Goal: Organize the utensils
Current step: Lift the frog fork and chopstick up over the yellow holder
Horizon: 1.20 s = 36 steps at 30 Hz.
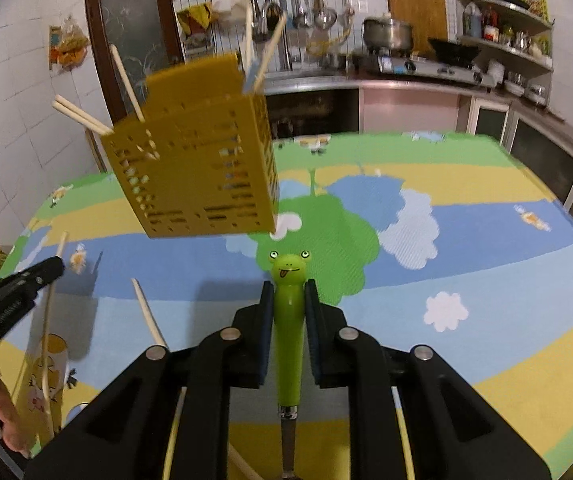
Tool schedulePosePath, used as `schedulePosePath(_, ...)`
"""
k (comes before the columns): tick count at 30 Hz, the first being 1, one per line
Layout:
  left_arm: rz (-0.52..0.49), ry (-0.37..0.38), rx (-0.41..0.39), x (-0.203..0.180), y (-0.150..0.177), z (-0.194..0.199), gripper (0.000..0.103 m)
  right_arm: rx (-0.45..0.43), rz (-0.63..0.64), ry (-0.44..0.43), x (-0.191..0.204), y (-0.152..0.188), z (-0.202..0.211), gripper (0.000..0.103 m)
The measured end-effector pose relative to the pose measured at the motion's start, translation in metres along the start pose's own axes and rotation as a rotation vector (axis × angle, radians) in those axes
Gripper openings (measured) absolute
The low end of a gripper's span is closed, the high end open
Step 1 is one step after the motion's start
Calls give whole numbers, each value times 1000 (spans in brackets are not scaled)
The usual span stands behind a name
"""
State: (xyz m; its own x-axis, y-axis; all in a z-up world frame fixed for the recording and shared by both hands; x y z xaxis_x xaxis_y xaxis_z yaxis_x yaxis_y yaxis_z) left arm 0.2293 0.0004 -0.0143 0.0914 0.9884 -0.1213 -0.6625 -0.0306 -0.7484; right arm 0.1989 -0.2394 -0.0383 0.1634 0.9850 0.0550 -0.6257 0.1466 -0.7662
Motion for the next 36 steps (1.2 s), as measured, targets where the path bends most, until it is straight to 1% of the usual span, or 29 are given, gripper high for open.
schedulePosePath(4,-4,1,-62,5,-3,27,4,-73,-9,2,0,-2,23,16)
schedulePosePath(9,-11,16,-129,9,-5,55,4,-132,-39,1,-2,-4,44,16)
schedulePosePath(14,9,50,-181,18,-7,74,4,-170,-46,-1,0,-5,58,16)
schedulePosePath(18,22,75,-214,25,-8,83,4,-223,-45,2,0,-5,73,16)
schedulePosePath(21,29,88,-240,29,-7,90,4,-244,-47,1,-1,-5,79,16)
schedulePosePath(26,32,84,-266,30,-4,99,4,-280,-43,-1,0,-4,87,16)
schedulePosePath(32,-3,67,-308,24,0,111,4,-300,-49,5,0,-3,92,16)
schedulePosePath(36,-21,69,-334,19,-3,122,4,-323,-50,13,1,-7,98,16)
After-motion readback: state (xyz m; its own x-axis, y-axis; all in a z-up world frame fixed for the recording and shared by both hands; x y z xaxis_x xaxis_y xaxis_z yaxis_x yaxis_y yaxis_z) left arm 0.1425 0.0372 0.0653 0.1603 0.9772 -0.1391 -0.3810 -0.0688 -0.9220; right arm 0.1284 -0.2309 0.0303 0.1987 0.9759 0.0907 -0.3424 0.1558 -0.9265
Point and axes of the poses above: each gripper's, at about its wrist camera, not at the fingertips, and z roughly against the way its jaws point, x to its left, y to its underside, the point moved 2 cm from there along -z, roughly the way its jaws point, and after that the axes turned 6 degrees about y, right-handed, at the moved point
